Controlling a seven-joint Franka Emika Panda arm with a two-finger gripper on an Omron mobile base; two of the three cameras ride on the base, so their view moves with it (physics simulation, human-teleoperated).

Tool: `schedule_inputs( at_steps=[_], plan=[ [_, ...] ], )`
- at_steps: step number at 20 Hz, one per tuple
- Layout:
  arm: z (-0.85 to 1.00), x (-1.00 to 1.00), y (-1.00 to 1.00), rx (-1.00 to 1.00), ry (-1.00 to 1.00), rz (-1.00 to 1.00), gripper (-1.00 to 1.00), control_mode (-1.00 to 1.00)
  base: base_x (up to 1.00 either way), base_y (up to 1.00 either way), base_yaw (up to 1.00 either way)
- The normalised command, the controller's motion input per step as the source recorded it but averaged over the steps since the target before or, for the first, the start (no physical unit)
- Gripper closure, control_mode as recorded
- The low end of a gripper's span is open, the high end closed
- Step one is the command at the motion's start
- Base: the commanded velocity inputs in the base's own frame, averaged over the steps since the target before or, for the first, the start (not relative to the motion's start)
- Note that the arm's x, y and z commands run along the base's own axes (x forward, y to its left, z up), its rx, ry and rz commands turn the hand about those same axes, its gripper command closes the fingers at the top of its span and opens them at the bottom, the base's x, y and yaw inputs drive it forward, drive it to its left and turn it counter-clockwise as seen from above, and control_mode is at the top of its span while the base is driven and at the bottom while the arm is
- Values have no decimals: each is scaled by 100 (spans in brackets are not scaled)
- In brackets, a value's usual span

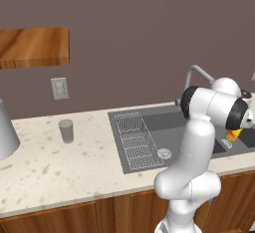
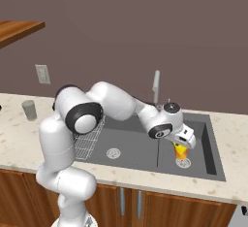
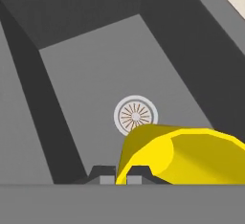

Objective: Move any existing items from the left basin to the right basin for drying. Then move the glass cup from the counter to the left basin of the sink for washing.

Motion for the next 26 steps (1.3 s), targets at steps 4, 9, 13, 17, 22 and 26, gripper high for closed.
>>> schedule_inputs(
  at_steps=[4,9,13,17,22,26],
  plan=[
    [-22,0,0,3,0,0,100,-100,0,0,0],
    [-16,0,0,4,0,0,100,-100,0,0,0],
    [-16,0,0,2,0,0,100,-100,0,0,0],
    [-18,0,0,1,0,0,100,-100,0,0,0],
    [-20,0,0,0,0,0,100,-100,0,0,0],
    [-19,0,0,0,0,0,100,-100,0,0,0]
  ],
)
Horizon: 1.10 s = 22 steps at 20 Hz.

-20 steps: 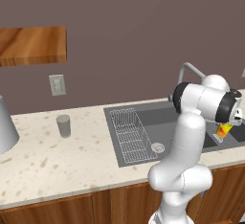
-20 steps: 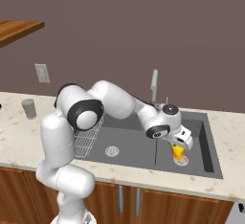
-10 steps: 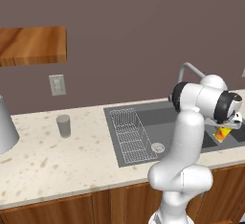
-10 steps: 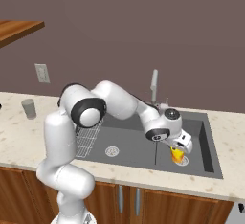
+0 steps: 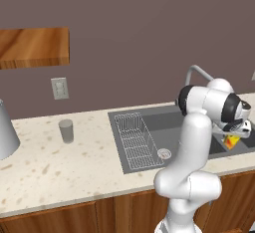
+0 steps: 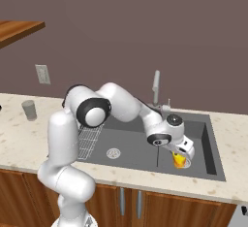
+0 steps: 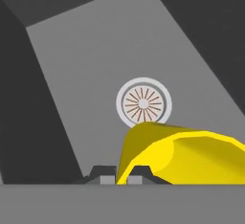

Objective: Move any existing items from the left basin to the right basin for drying. Then move the glass cup from the counter to the left basin of the sink for washing.

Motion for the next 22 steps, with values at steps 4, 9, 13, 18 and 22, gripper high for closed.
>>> schedule_inputs(
  at_steps=[4,9,13,18,22],
  plan=[
    [-18,1,0,1,0,1,100,-100,0,0,0],
    [-17,4,0,1,0,2,100,-100,0,0,0],
    [-17,7,0,1,0,3,100,-100,0,0,0],
    [-19,8,0,0,0,3,100,-100,0,0,0],
    [-25,8,0,0,0,4,100,-100,0,0,0]
  ],
)
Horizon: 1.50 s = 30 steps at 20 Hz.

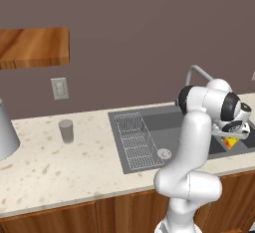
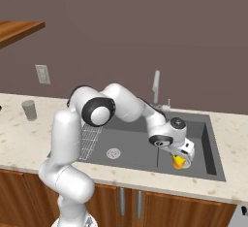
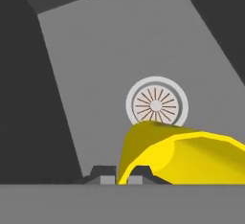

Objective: Move any existing items from the left basin to the right basin for drying. Then move the glass cup from the counter to the left basin of the sink for washing.

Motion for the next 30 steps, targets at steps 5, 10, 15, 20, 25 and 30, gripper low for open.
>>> schedule_inputs(
  at_steps=[5,10,15,20,25,30],
  plan=[
    [-31,13,0,0,1,5,100,-100,0,0,0],
    [-32,14,0,0,2,5,100,-100,0,0,0],
    [-36,13,0,0,2,5,100,-100,0,0,0],
    [-37,16,0,0,5,5,-100,-100,0,0,0],
    [-14,10,0,0,3,5,-100,-100,0,0,0],
    [0,0,0,0,0,3,-100,-100,0,0,0]
  ],
)
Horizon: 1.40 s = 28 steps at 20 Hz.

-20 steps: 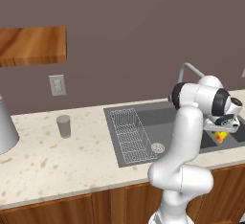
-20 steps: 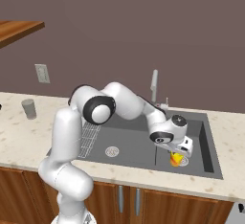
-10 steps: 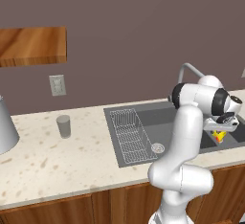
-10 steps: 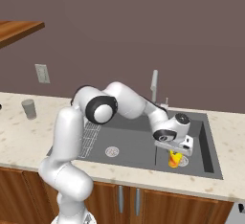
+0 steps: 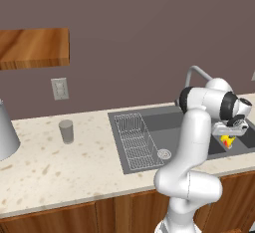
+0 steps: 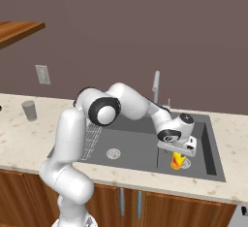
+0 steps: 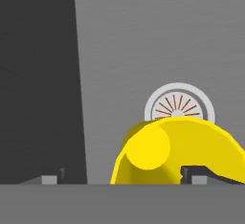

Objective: Move any existing items from the left basin to the right basin for drying. Then move the glass cup from the counter to the left basin of the sink for washing.

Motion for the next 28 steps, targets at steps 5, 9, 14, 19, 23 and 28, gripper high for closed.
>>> schedule_inputs(
  at_steps=[5,9,14,19,23,28],
  plan=[
    [20,-1,1,0,-2,1,-100,-100,0,0,0],
    [30,0,10,0,-1,2,-100,-100,0,0,0],
    [31,0,16,-1,0,2,-100,-100,0,0,0],
    [36,0,15,-2,0,1,-100,-100,0,0,0],
    [41,0,15,-2,0,1,-100,-100,0,0,0],
    [43,-2,14,-3,0,1,-100,-100,0,0,0]
  ],
)
